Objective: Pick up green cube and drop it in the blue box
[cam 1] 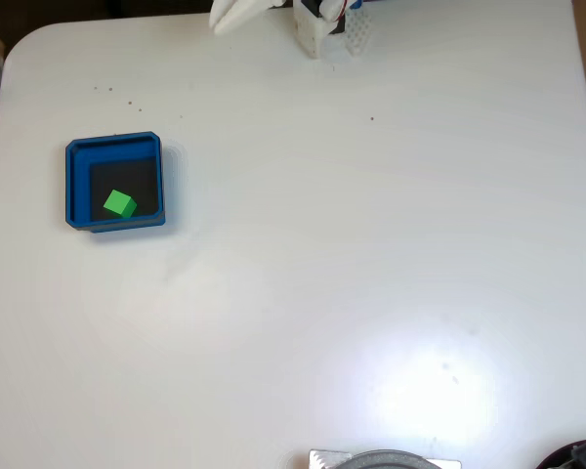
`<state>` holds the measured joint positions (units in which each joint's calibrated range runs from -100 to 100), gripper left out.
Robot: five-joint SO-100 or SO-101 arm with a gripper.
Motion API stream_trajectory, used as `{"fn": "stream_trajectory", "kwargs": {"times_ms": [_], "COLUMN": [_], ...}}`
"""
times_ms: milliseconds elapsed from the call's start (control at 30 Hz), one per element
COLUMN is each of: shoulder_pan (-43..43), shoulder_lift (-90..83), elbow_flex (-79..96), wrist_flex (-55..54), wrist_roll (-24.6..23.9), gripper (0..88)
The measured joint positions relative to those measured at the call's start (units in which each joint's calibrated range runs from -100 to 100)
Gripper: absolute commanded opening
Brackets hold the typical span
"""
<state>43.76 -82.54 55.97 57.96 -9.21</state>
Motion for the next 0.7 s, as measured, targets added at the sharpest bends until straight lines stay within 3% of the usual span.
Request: {"fn": "stream_trajectory", "kwargs": {"times_ms": [700], "shoulder_pan": [0.00], "shoulder_lift": [-0.67], "elbow_flex": [27.29], "wrist_flex": [-29.62], "wrist_roll": [0.00], "gripper": [1.1]}}
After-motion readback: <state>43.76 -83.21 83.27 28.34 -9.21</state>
